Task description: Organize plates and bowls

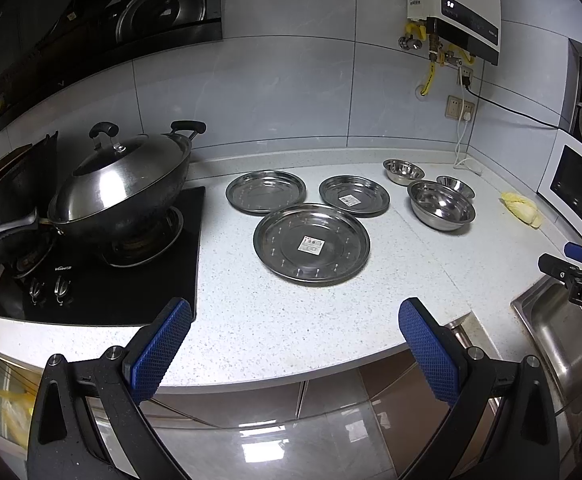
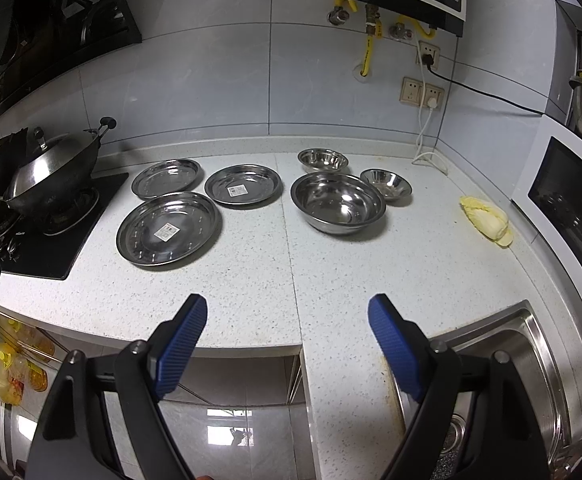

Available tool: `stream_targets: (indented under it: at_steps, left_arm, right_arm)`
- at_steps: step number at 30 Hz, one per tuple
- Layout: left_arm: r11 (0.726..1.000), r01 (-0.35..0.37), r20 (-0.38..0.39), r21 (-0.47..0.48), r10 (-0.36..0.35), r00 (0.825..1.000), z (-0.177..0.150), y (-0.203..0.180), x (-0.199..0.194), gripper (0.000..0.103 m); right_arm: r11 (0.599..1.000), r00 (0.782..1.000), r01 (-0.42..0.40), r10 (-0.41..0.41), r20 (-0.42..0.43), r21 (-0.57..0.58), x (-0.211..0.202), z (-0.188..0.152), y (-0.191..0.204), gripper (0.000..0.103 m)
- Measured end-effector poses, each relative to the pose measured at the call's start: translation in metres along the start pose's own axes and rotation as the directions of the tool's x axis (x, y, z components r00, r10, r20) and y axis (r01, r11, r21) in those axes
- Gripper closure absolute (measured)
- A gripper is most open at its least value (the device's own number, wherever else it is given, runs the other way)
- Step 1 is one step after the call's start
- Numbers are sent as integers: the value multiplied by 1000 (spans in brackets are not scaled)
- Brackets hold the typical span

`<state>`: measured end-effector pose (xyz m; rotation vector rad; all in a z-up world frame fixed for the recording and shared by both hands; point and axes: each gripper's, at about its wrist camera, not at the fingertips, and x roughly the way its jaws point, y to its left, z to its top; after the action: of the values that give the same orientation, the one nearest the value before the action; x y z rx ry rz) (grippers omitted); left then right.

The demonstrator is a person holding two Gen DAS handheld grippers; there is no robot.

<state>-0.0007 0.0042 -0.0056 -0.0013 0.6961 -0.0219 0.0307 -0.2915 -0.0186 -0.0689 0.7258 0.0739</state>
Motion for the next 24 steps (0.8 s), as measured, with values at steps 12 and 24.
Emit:
stream_targets:
  at_steps: [12, 24]
  left_arm:
    - [1000, 12, -3, -1, -12, 1000, 0, 5, -1, 1]
    - [1000, 19, -3, 5, -19, 1000, -2, 6, -2, 1]
  right_arm:
    - [1000, 1000, 1, -1, -1, -7, -2, 1, 7, 20]
    - [1000, 1000, 3, -3, 0, -15, -8, 4, 13, 20]
